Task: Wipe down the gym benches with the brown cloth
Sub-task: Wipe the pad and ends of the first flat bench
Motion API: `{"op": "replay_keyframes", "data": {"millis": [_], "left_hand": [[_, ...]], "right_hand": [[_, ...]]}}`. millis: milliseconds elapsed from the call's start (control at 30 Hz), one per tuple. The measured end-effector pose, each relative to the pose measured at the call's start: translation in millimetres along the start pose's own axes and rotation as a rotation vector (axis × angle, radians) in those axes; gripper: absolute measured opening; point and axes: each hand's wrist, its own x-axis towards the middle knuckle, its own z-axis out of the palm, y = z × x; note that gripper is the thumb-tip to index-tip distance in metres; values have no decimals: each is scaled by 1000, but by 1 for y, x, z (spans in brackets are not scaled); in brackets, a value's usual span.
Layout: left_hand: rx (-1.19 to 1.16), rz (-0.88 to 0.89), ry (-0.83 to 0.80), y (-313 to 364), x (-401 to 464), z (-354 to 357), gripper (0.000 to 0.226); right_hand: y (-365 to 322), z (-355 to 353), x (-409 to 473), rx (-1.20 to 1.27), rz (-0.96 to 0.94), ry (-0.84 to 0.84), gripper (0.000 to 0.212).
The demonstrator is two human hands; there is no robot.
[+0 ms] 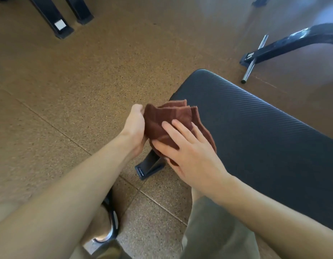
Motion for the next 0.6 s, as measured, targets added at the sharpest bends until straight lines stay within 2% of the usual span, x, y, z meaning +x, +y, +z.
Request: {"op": "replay_keyframes", "data": {"millis": [167,333,467,600], "left_hand": [[-6,48,-52,-3,6,-9,63],[-60,45,-81,-10,9,-17,61],[-113,67,-152,-5,10,-26,58],[-60,43,-150,-4,10,-26,67]], "right_hand": [[19,-1,-61,-155,-122,-41,54],[2,4,-1,-155,-155,30,45],[-25,10,57,-115,-92,73,46],[-11,9,14,-89,-93,53,48]]}}
